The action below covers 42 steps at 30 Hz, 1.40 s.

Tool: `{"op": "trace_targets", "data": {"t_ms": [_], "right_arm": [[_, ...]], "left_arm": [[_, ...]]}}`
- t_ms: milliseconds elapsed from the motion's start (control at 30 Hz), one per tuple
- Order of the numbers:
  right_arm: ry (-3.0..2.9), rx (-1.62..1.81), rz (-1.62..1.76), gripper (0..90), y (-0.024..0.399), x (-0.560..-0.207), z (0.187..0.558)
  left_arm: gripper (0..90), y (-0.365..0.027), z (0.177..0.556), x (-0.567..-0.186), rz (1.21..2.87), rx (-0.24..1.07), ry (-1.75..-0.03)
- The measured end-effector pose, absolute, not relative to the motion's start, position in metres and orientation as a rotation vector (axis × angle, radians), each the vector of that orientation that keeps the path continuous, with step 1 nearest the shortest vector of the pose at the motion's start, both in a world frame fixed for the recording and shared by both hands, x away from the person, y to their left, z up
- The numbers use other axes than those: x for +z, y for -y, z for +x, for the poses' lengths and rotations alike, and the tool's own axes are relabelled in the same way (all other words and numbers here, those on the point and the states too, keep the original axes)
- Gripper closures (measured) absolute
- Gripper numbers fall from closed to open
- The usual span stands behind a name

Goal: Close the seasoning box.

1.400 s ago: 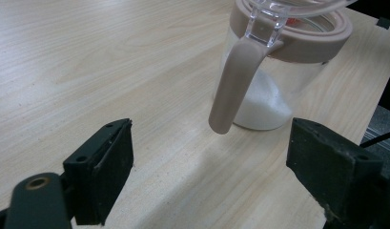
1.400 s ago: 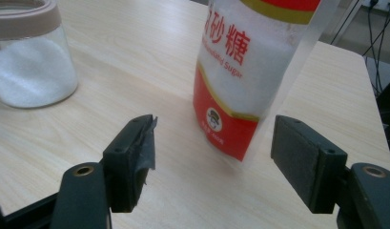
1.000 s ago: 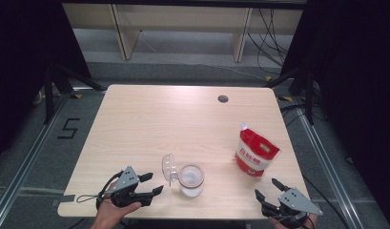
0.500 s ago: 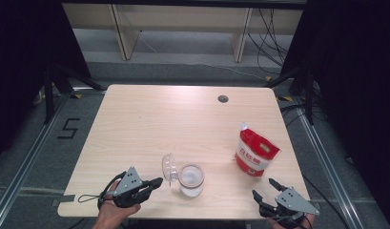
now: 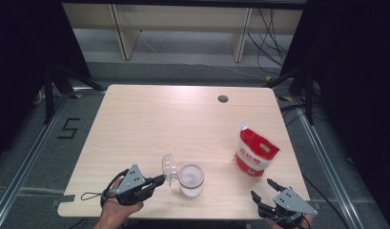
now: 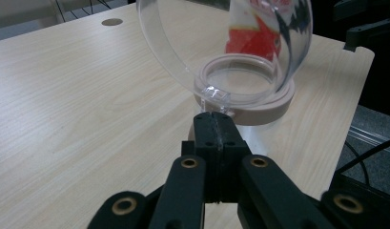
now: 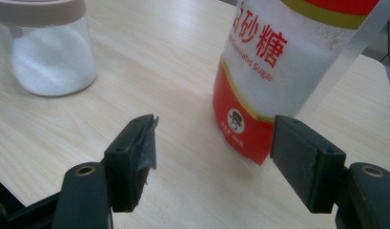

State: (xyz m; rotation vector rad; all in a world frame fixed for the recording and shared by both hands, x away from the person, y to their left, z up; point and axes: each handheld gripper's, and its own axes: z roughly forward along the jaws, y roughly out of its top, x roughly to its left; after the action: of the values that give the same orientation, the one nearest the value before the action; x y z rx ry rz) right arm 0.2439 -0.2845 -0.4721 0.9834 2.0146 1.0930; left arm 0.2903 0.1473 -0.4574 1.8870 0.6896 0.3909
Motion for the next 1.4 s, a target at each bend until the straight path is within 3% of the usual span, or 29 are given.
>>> {"op": "trace_targets", "data": {"t_ms": [1267, 1400], "right_arm": [[-2.026, 1.098, 0.983, 33.3, 0.282, -0.473, 0.244], [-2.021, 1.086, 0.98, 33.3, 0.283, -0.473, 0.244]], "left_arm": [[88.9, -0.131, 0.293, -0.455, 1.89, 0.359, -0.655], [85.5, -0.132, 0.295, -0.455, 1.889, 0.357, -0.614]]}}
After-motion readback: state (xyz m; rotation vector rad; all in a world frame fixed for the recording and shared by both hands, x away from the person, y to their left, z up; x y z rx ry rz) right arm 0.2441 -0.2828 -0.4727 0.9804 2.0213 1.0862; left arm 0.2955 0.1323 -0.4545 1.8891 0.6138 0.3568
